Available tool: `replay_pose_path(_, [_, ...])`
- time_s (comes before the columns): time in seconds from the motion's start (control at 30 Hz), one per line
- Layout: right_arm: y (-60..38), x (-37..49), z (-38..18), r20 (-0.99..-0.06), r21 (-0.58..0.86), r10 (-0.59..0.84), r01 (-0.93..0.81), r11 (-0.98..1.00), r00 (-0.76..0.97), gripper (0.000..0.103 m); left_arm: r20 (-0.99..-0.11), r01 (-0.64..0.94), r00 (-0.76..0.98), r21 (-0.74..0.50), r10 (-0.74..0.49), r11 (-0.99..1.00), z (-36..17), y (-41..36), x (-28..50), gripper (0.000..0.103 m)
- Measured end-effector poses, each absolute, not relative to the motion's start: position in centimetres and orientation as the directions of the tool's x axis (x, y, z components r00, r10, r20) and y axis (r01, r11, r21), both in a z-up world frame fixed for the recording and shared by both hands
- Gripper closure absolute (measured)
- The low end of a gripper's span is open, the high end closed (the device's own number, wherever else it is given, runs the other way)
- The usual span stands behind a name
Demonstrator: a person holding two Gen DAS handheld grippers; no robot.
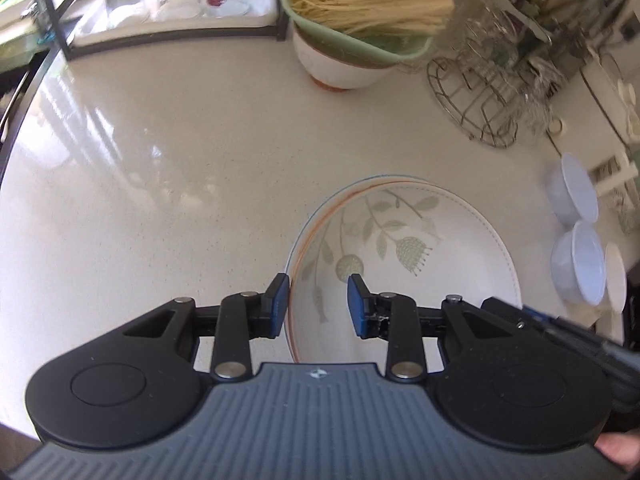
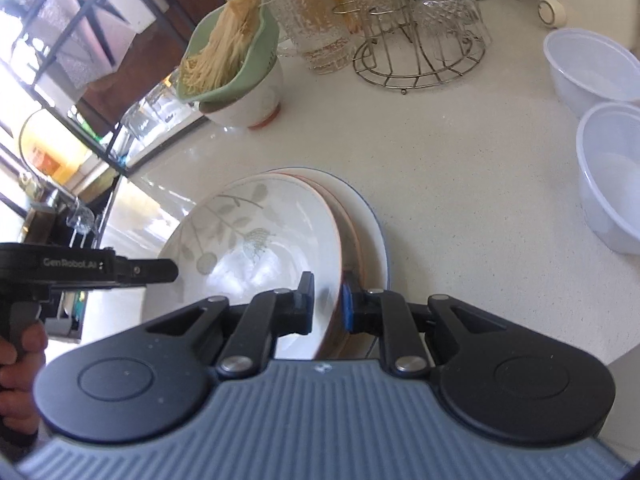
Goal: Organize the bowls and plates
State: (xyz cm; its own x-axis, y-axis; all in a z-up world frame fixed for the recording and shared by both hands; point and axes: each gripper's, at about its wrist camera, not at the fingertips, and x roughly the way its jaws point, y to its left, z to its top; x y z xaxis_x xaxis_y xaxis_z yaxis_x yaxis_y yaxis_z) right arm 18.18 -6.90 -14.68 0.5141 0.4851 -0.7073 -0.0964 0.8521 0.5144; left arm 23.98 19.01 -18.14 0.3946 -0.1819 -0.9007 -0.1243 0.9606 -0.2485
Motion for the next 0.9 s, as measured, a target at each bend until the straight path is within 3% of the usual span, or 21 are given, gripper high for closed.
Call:
replay_pose_path(0.23, [-7.4, 17.7, -14.3, -0.687, 0.52, 0.483, -0.098, 0.849, 0.543, 0.086, -0.896, -0.102, 0.42, -0.207, -0.146, 0.973, -16.4, 18.0, 23.8, 0.067])
replay_pose_path(0.4, [-7.7, 17.2, -13.4, -0.689, 0.465, 0.441, -0.115, 0.878, 0.575, 0.086, -0.867, -0.099, 0.47, -0.236, -0.164, 0.967, -14.5, 17.3, 23.1, 0.067])
replay_pose_path(0.9, [-9.8, 15.5, -8.9, -0.581, 0.415, 0.432, -0.206, 0.886, 0.69, 0.086, -0.791, -0.09, 0.583, -0.288, -0.185, 0.953, -9.2, 14.1, 20.4, 0.067])
